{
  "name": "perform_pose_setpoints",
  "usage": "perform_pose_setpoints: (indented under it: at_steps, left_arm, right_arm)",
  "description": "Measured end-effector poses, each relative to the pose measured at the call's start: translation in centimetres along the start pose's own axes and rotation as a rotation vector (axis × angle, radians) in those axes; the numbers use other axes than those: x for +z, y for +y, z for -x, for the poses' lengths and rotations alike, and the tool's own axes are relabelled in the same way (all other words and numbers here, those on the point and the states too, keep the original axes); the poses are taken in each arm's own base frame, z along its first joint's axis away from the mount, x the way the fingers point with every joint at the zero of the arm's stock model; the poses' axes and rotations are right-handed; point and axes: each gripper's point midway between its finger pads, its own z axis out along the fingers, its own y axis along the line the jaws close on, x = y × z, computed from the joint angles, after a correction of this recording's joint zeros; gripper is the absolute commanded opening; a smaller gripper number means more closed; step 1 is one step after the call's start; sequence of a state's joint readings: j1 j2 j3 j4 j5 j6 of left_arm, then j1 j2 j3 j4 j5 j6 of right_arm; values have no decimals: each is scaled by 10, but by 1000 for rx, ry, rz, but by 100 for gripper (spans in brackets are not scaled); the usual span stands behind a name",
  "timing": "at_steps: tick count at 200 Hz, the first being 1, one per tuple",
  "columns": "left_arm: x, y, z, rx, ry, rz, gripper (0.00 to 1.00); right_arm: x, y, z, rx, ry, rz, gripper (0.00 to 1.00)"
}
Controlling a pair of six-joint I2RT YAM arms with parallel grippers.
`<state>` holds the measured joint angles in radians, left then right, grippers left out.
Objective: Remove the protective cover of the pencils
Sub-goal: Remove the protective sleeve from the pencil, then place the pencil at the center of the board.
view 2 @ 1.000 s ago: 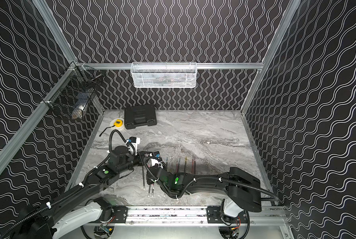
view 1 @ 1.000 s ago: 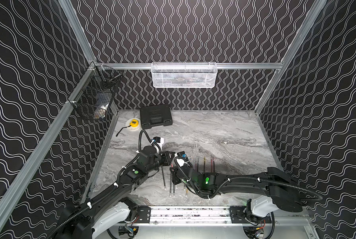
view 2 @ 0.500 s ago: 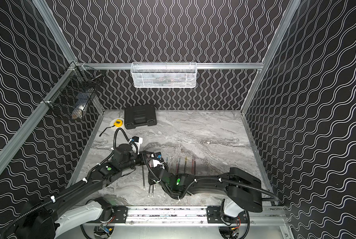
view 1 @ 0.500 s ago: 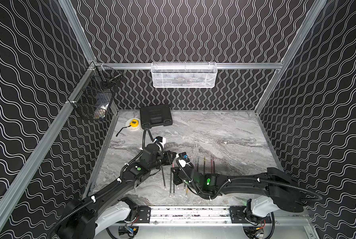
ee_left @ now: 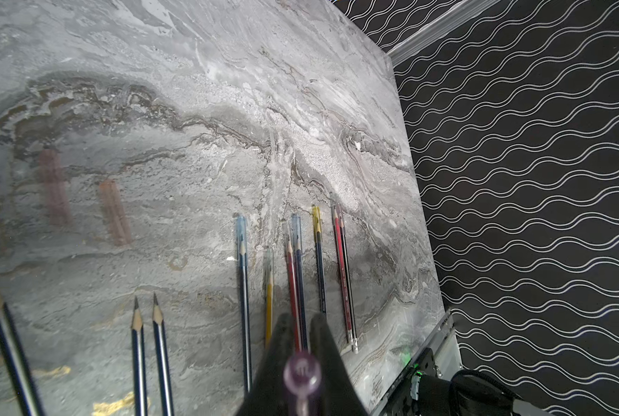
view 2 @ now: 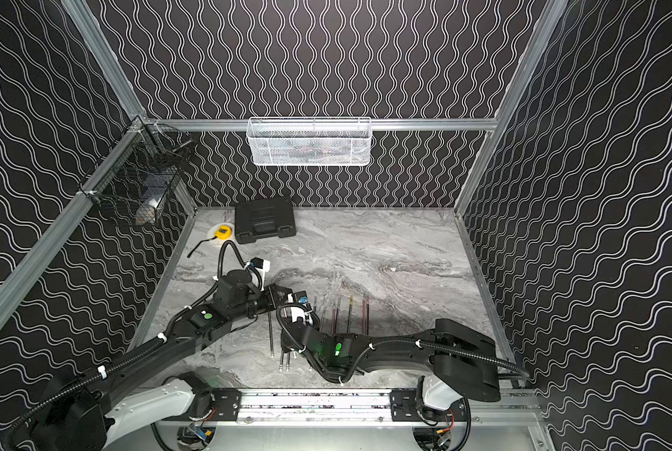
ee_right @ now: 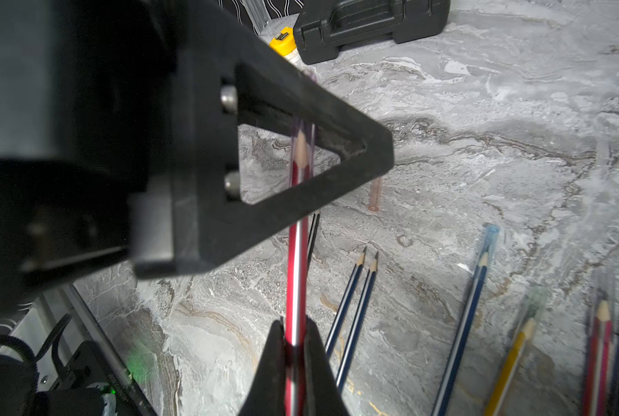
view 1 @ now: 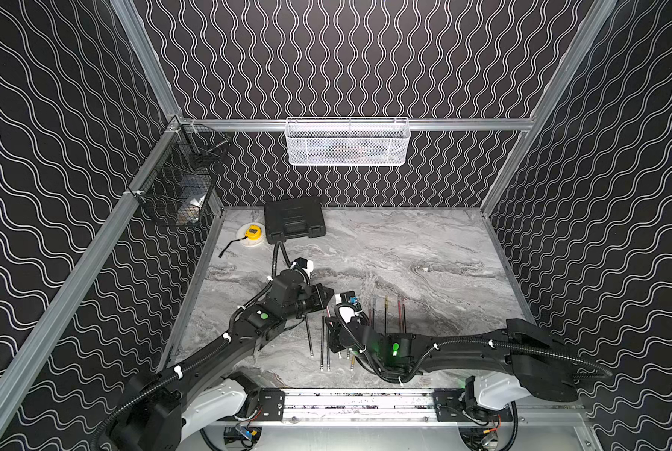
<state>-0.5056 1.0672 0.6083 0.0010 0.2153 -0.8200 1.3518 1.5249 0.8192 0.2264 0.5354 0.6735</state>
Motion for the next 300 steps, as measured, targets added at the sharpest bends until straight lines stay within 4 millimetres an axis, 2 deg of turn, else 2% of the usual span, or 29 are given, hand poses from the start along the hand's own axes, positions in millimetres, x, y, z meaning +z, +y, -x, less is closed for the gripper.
perform_pose_setpoints:
  at_steps: [28, 38, 54, 110, 137, 221, 300]
  left_arm:
    - [-1, 1, 1, -11, 6, 20, 2]
    - [-1, 6, 14, 4, -57, 60, 2]
    - [-5, 9, 35, 5, -149, 97, 2]
    - [-9, 11, 56, -1, -235, 136, 2]
    - [-9, 13, 59, -2, -242, 147, 2]
    - [-1, 24, 57, 1, -228, 195, 0]
    - [35, 40, 28, 70, -91, 268, 0]
  right_arm:
    - [-3, 1, -1, -3, -16, -4, 0]
    - [-6, 4, -9, -18, 12, 14, 0]
    - [-13, 22, -21, -38, 56, 89, 0]
    - [-24, 37, -22, -51, 44, 132, 0]
    - [-24, 28, -19, -28, 25, 95, 0]
    - [-27, -20, -27, 105, -7, -87, 0]
    - [8, -44, -57, 177, 70, -232, 0]
